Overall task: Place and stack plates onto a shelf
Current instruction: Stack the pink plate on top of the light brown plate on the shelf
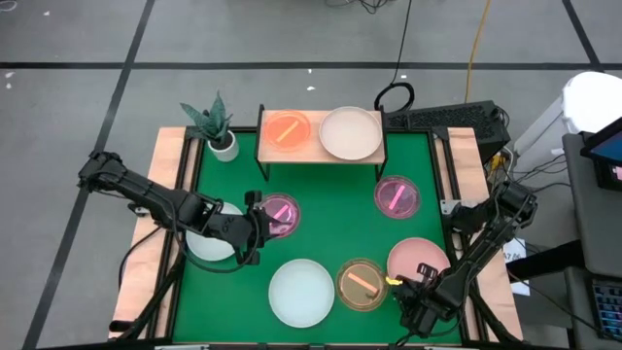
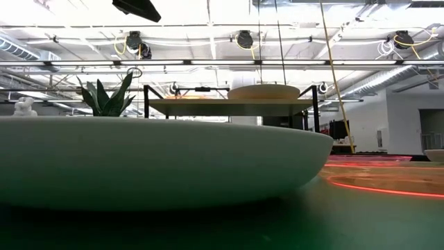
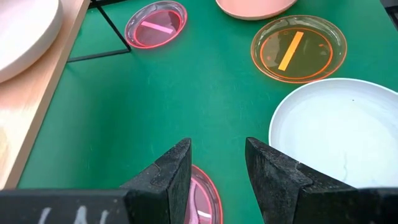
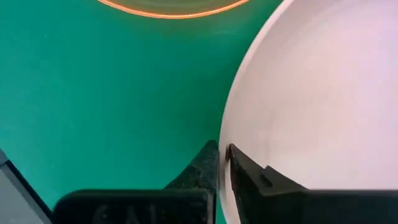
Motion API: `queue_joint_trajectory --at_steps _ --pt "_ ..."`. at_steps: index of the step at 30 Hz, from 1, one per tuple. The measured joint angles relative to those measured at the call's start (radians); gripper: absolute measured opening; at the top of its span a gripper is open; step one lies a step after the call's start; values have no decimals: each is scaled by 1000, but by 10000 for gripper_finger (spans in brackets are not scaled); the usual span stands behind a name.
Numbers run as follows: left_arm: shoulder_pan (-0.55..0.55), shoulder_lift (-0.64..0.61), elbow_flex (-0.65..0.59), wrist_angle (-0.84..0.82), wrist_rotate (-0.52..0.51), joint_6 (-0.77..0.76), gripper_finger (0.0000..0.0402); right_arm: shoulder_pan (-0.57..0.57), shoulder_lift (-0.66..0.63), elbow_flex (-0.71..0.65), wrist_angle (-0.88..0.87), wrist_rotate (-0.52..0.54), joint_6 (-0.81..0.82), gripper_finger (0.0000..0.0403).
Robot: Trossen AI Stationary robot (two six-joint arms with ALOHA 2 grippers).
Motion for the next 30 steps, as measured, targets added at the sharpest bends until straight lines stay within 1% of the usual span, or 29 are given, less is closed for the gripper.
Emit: queue_joint_trajectory --at_steps 6,10,18,26,30 --pt "0 0 0 0 0 -3 157 -14 0 131 -191 45 -9 0" --pt "0 0 0 0 0 -5 157 -33 0 205 -297 63 -51 0" --pt "0 0 0 -1 0 -13 157 -91 0 290 -458 181 -197 0" --pt "0 0 0 -19 0 -38 157 -184 0 343 -558 303 -378 0" --pt "0 0 0 -28 0 -48 157 -247 0 381 -609 311 -481 0"
